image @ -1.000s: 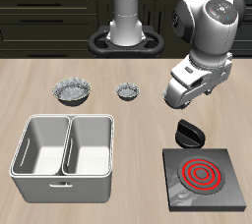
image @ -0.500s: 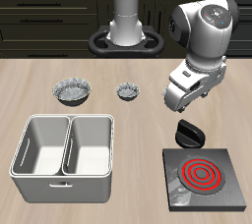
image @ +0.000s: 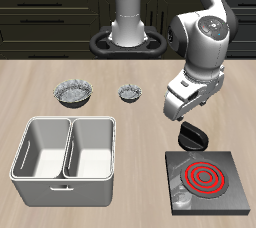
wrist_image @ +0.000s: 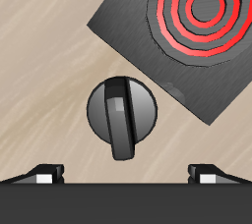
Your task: Turn off the flat stove and place the smallest bowl on it
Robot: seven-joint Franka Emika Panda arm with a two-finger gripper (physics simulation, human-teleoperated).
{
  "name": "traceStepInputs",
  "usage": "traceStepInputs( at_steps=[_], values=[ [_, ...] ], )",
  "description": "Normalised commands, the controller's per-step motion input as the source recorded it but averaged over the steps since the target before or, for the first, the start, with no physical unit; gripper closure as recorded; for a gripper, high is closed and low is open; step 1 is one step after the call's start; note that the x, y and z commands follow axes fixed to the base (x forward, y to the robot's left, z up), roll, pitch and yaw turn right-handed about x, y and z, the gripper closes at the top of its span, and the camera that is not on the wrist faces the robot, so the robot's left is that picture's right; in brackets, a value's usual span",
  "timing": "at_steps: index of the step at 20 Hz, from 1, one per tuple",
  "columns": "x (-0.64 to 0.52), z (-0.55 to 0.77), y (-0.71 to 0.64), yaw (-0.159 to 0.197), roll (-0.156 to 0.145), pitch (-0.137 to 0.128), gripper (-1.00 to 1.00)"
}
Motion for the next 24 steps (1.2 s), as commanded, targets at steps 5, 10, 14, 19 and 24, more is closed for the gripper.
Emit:
traceStepInputs(
  at_steps=[5,10,14,19,24],
  values=[
    [0.01,-0.21,-0.02,0.016,0.002,0.012,-1.00],
    [0.03,-0.18,-0.04,0.023,-0.005,0.009,-1.00],
    [0.04,-0.16,-0.08,0.009,-0.016,0.020,-1.00],
    [-0.01,-0.16,-0.04,0.018,0.000,0.022,-1.00],
    [-0.03,-0.12,-0.01,0.009,0.005,0.016,-1.00]
  ],
)
